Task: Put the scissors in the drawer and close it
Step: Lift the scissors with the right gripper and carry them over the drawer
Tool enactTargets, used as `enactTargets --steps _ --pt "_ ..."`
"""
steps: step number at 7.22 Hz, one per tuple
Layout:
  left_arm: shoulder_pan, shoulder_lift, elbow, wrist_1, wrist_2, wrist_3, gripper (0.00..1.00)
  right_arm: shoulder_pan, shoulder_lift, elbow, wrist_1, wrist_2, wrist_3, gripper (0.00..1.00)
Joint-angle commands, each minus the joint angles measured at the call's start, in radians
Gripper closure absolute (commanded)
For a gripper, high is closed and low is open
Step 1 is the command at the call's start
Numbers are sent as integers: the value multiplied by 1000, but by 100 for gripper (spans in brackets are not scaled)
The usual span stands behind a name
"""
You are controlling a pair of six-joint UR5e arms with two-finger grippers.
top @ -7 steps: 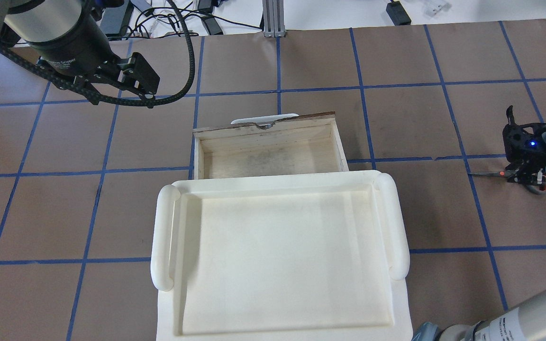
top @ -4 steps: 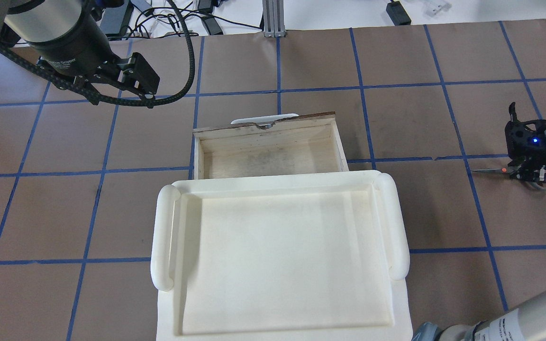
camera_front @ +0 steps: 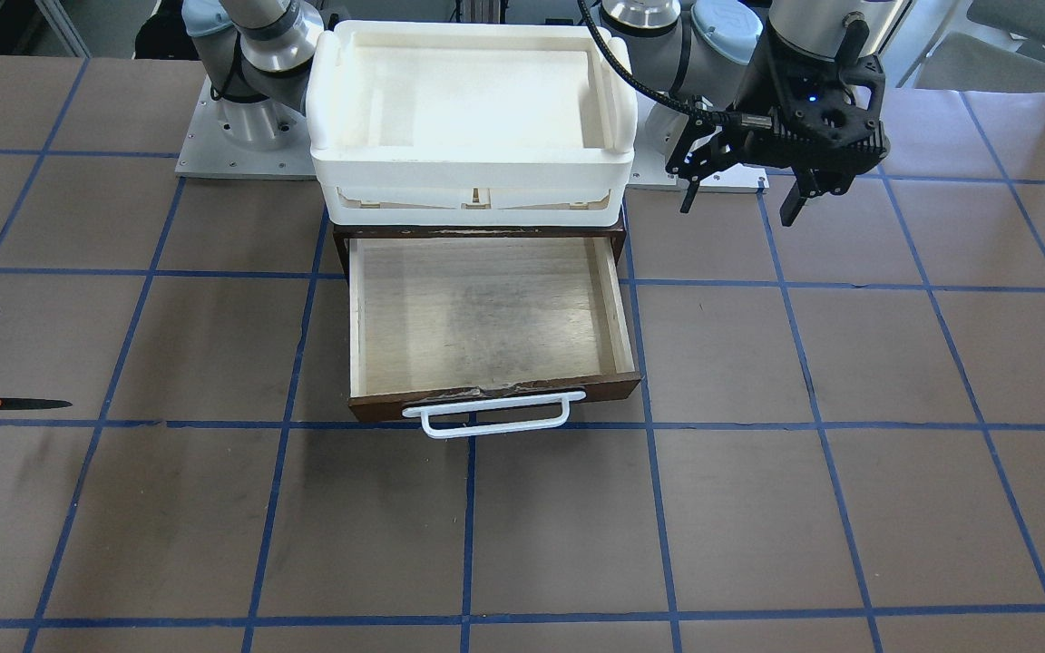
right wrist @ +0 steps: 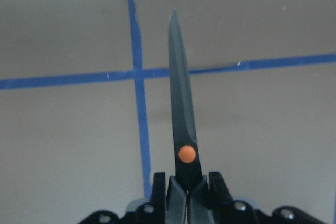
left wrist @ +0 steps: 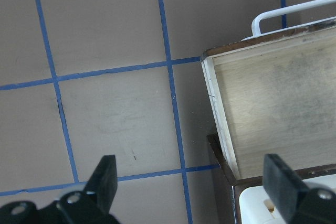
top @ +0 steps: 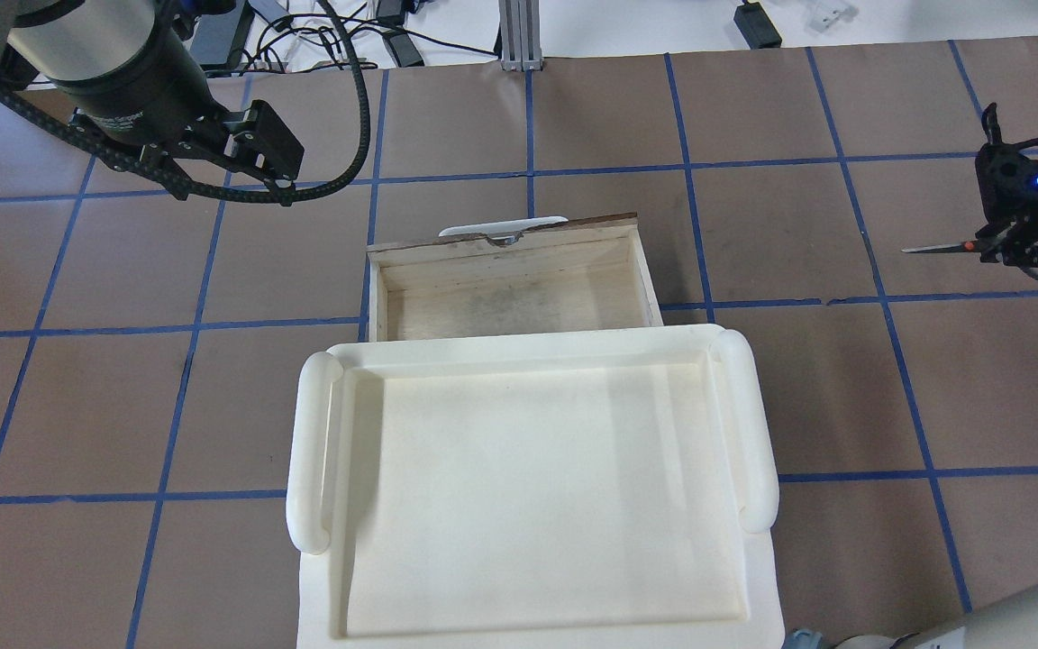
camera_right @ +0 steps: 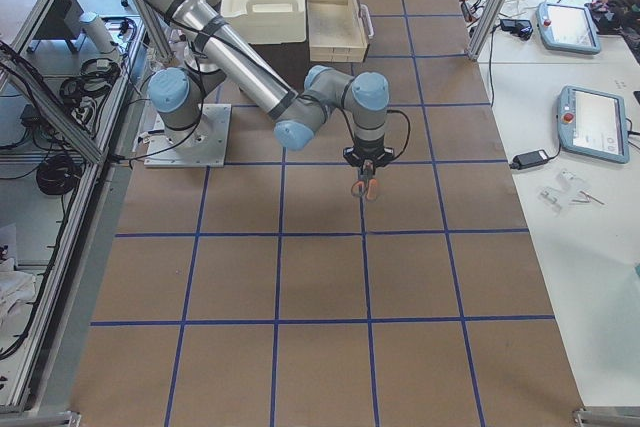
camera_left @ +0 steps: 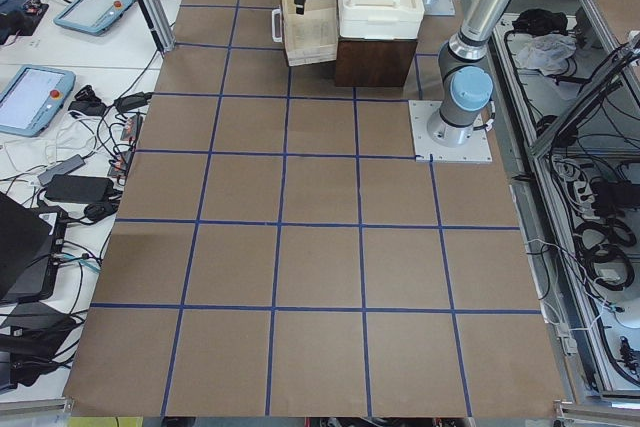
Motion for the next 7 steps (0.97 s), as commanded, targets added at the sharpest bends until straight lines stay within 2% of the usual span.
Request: enactTargets --steps 1,2,4,7 --pt "0 0 0 1 0 0 0 175 -83 -50 103 42 170 88" --pt "-1 0 0 1 0 0 0 266 -109 -58 132 89 348 87" --pt "0 0 0 -1 0 0 0 488 -109 -130 173 85 632 87" --pt "0 0 0 1 -2 0 0 709 -56 -182 137 87 1052 84"
